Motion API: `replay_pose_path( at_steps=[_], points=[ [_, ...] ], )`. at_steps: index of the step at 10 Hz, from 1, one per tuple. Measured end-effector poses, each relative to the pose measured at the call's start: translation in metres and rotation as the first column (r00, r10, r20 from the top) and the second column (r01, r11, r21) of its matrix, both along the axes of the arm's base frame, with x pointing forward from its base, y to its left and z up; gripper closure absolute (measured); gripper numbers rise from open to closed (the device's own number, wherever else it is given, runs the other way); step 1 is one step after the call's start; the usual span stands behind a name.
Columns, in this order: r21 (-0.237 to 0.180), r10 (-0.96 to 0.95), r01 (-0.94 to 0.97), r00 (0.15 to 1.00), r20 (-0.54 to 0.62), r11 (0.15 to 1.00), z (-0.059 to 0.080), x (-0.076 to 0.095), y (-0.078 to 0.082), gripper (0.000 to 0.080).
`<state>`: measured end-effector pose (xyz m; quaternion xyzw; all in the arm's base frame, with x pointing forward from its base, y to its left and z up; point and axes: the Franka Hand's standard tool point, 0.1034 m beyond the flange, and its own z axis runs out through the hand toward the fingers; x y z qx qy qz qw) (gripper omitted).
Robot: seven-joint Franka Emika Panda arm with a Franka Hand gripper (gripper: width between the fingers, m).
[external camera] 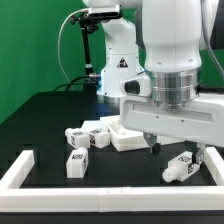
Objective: Assemble one leg
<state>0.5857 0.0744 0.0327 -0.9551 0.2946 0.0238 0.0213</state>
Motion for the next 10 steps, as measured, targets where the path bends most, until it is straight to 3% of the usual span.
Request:
replay_pose_path(
  at_steps=[2,5,7,9,10],
  points=[
    [-0.006,0.014,-0.014,1.0,-0.007,1.0,-0.015,-0.006,0.008,0.015],
    [-0.006,0.014,-0.014,1.0,-0.006,1.0,-0.015,-0.005,0.008,0.0165],
    [-0.006,0.014,-0.014,1.0,-0.006,1.0,-0.015,-0.005,0.008,0.052],
    [-0.006,0.014,-0.014,1.0,-0.005,1.0,-0.014,-0.005,0.007,0.0517],
    [-0.009,0.013,-0.013,1.0,-0.023,1.0,-0.009,-0.007,-0.004,0.0517]
  ],
)
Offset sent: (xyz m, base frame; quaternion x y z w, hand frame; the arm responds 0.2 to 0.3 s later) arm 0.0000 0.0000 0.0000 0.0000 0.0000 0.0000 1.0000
